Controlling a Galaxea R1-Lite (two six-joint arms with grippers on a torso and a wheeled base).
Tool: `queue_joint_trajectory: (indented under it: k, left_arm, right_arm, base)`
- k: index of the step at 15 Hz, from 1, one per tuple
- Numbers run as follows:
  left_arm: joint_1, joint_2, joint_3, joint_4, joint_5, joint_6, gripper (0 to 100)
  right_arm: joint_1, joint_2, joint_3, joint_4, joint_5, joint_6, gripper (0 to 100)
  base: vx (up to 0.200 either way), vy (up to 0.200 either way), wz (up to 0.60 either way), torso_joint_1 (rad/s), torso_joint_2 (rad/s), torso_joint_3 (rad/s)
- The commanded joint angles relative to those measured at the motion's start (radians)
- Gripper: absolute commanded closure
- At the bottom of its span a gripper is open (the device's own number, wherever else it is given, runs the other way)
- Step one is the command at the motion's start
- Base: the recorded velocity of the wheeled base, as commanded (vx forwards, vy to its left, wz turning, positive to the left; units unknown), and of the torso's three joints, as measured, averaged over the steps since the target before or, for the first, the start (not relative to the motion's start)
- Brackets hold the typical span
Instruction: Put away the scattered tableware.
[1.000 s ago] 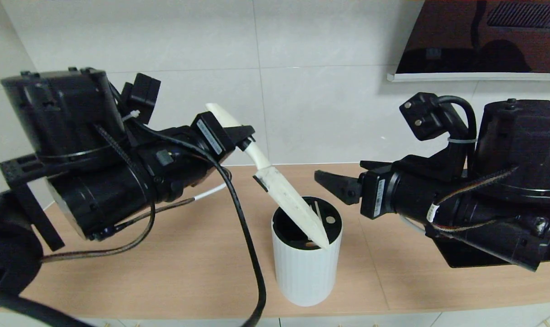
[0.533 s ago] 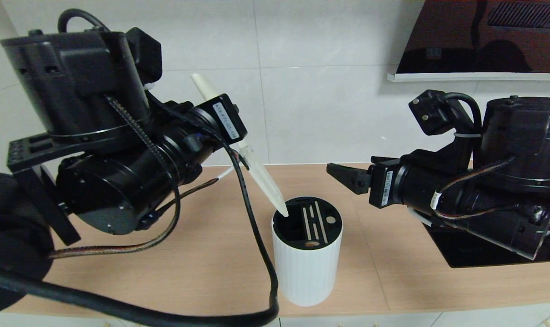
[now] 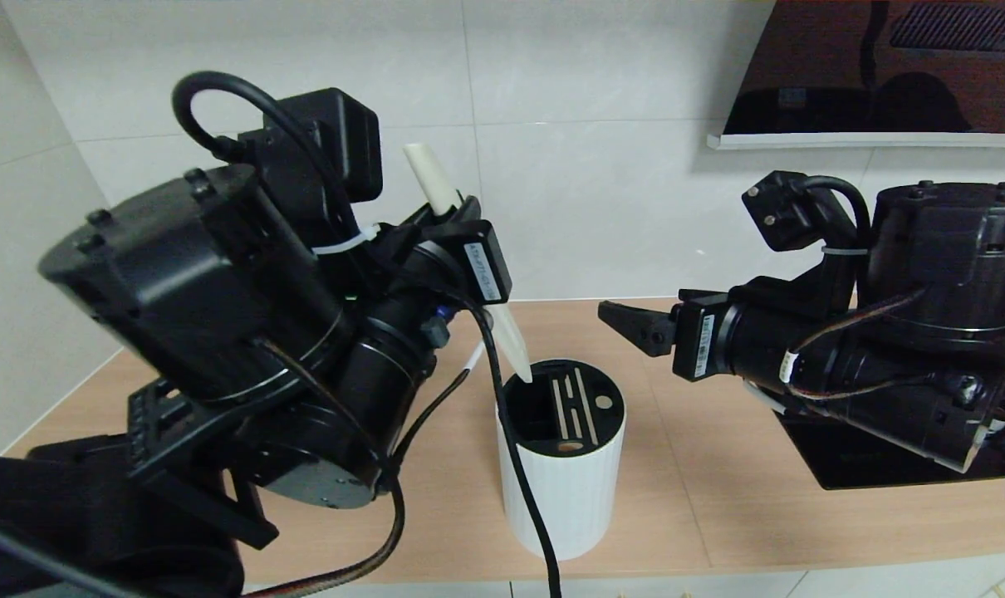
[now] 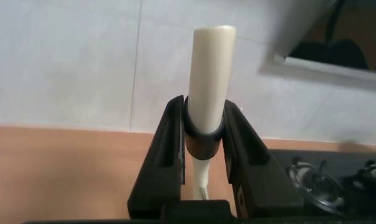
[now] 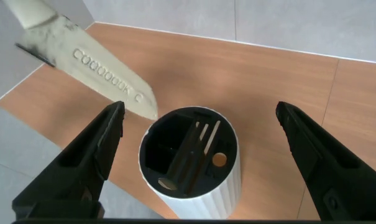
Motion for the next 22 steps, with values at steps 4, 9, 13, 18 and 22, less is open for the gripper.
queue_joint_trajectory:
  k: [4,9,13,18,22]
  left_arm:
    - [-0.022,0.037,0.027,-0.004,-0.001,0.002,100]
    - [-0.025,0.09,0.033,-0.007,-0.001,-0.013,100]
    - [-0.033,0.138,0.033,-0.005,-0.001,-0.037,100]
    - [-0.034,0.204,0.031,-0.004,-0.001,-0.073,100]
    - [-0.036,0.237,0.04,-0.002,-0.001,-0.079,100]
  right_arm:
    - [0.0,0.007,0.0,-0.001,0.0,0.0,0]
    - [0.001,0.006,0.003,-0.001,0.001,-0.001,0]
    - [0.001,0.009,0.003,-0.001,0.001,-0.001,0]
    - [0.001,0.013,0.005,-0.001,0.001,-0.001,0]
    - [0.001,0.016,0.005,-0.001,0.001,-0.003,0]
  base:
    - [0.0,0.0,0.0,0.0,0.0,0.0]
    - [0.0,0.0,0.0,0.0,0.0,0.0]
    - [0.0,0.0,0.0,0.0,0.0,0.0]
    - [0.0,0.0,0.0,0.0,0.0,0.0]
    - [0.0,0.0,0.0,0.0,0.0,0.0]
